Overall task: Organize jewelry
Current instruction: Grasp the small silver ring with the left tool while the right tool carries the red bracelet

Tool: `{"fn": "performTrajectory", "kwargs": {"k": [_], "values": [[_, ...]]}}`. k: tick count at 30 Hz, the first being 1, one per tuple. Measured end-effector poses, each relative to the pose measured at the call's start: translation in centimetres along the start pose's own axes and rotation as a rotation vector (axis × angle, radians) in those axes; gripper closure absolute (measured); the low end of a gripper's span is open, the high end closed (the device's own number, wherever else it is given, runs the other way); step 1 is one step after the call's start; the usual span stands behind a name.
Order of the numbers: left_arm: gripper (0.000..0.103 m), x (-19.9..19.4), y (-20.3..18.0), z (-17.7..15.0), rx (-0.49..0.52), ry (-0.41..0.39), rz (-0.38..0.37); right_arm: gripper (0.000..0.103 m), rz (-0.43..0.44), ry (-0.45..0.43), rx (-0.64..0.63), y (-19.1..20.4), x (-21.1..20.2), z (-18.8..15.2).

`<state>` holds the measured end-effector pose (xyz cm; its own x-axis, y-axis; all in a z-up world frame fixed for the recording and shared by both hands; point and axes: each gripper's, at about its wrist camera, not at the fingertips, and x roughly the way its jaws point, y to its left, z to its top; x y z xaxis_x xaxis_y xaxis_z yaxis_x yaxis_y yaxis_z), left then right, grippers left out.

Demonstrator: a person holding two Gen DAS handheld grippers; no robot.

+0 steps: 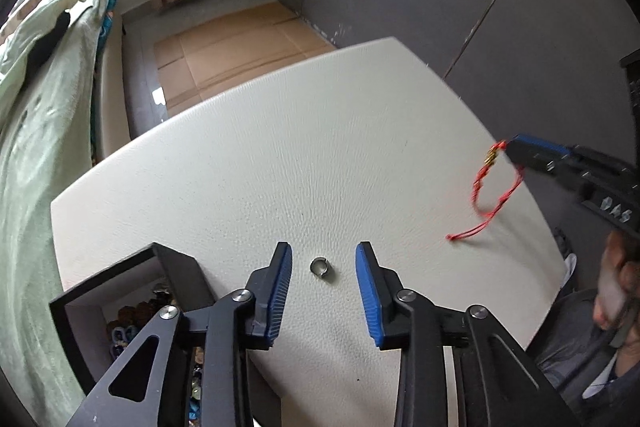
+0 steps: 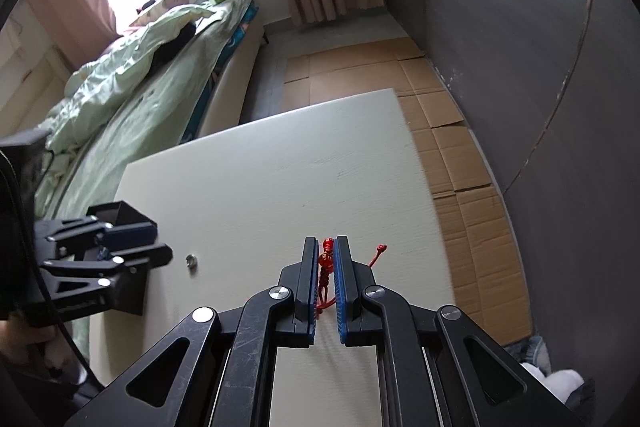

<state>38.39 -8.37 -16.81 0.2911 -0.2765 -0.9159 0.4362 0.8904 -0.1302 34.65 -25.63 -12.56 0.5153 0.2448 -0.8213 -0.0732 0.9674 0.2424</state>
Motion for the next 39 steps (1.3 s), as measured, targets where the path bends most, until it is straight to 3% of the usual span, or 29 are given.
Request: {"fn": "performTrajectory", "kwargs": {"k": [13,15,16,21,28,39], "values": [[0.076,3.1,-1.1,-0.2,0.024,0.095,0.082,0.094,0.021,-0.024,0.033,-1.6,-0.8,0.3],[0.089,3.0,-1.1,-0.3,0.028,0.089,0.11,0.094,0.02,-0.025,0.034,-1.6,-0.9,0.3],[0.09,3.2,-1.2,-0.1,0.03,0.086,0.123,0.094,0.021,-0.024,0.034,-1.6,-0.9,0.3],[0.09,2.8,-0.4,-0.1,0.017,0.087,0.083,0.094,0.02,-0.021,0.029,-1.6,-0.9,0.2],[0.09,-1.1,0.9,0.2,-0.03,-0.008,0.019,0.094,0.035,-0.049,0.022,-0.4,-1.7,0.3],[0.09,-6.8,2.3,-0.9,-0.079,-0.136,-0.005,0.094,0.107,-0.15,-0.025,3.9,-4.4,0.8]]}}
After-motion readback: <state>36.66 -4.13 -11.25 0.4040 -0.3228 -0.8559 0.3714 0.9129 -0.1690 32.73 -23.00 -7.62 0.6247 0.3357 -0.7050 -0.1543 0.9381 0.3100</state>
